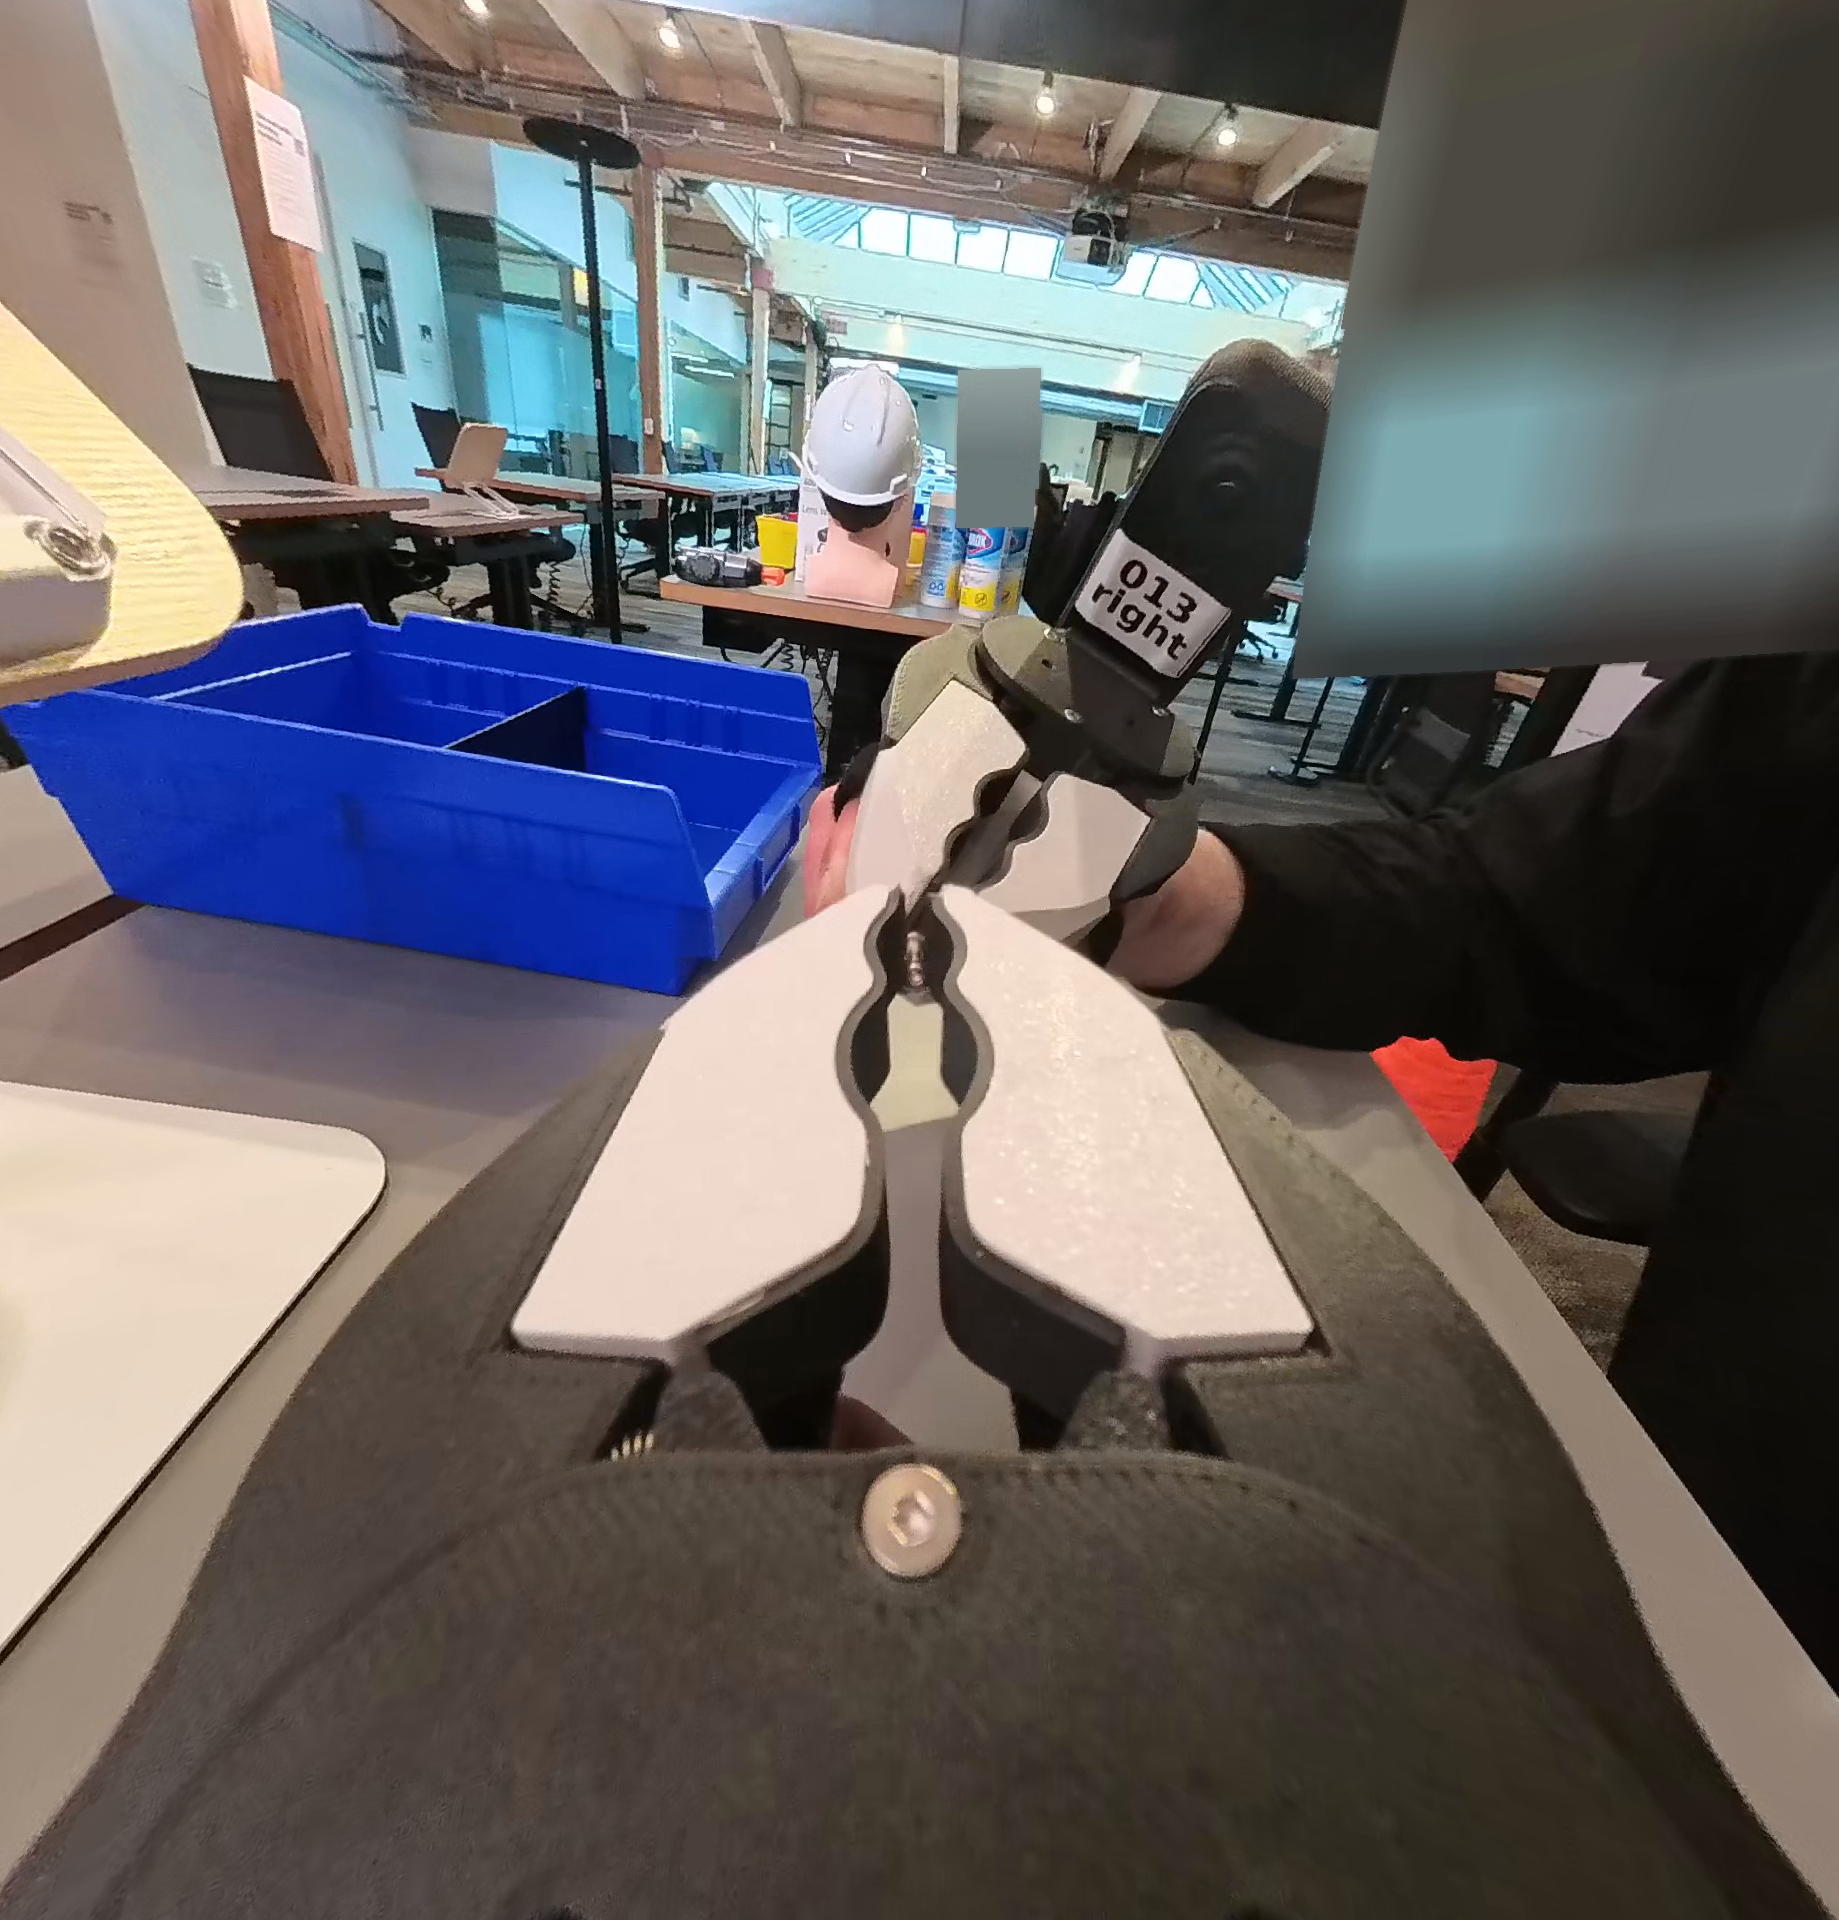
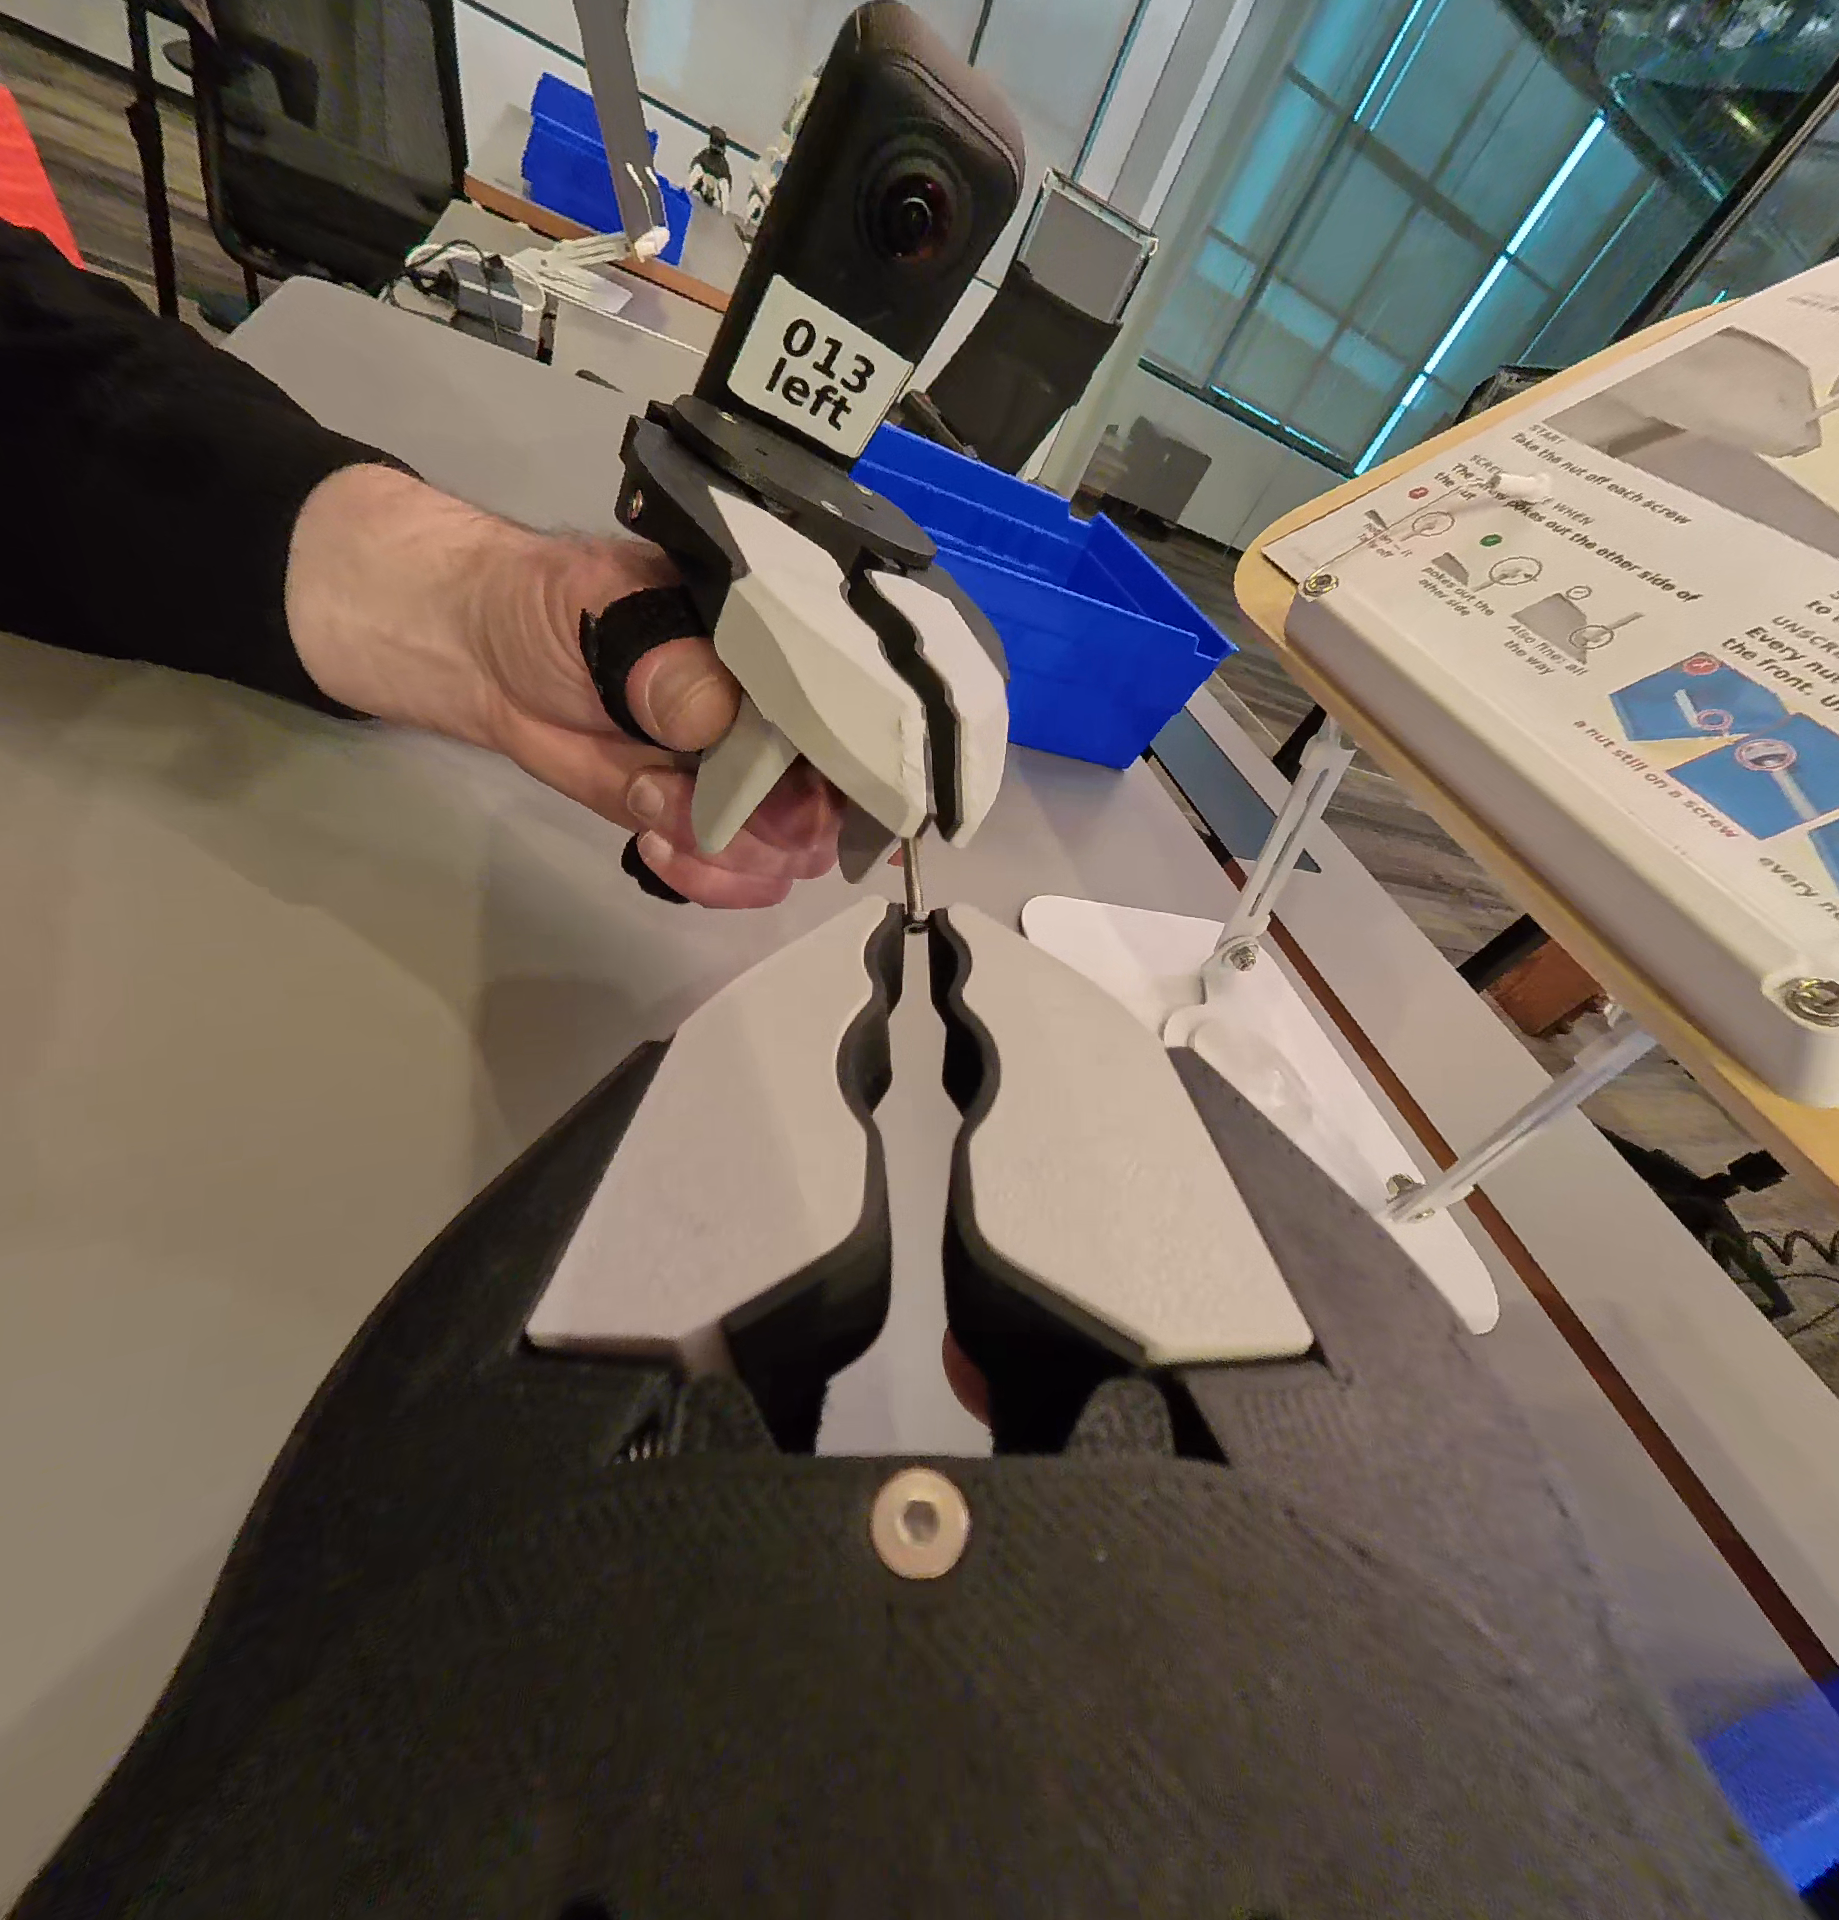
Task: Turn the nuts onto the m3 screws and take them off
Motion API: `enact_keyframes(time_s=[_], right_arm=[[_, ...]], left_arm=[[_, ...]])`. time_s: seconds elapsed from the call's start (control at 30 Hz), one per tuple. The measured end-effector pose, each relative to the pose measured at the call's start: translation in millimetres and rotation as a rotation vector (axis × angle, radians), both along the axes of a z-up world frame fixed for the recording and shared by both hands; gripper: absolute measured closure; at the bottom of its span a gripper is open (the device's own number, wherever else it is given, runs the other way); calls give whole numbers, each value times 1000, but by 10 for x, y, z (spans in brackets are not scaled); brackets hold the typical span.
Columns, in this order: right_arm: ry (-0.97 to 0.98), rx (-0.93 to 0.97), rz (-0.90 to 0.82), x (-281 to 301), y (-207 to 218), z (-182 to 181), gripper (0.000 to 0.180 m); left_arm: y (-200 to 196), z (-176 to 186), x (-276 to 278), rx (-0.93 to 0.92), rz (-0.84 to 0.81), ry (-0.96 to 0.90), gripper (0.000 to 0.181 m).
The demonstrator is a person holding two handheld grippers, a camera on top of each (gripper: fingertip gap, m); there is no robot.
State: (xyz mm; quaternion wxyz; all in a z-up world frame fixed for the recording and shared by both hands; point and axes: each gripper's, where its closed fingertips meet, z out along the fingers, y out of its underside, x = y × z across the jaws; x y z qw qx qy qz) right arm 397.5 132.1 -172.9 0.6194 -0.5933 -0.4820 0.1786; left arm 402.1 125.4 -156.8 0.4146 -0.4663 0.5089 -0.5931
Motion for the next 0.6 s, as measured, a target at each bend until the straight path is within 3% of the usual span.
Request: enact_keyframes(time_s=[0.03,0.27,0.47,0.6], right_arm=[[-3,0,1,-6,-2,-3,175],[9,-5,5,-3,-8,12,175],[10,-6,19,-21,-29,11,175],[2,-3,13,-21,-26,2,175]], left_arm=[[-5,8,-2,-3,-3,-7,178],[-8,-11,5,23,2,8,160],[-55,-49,29,45,-7,22,179],[-45,-61,31,32,-8,30,179]])
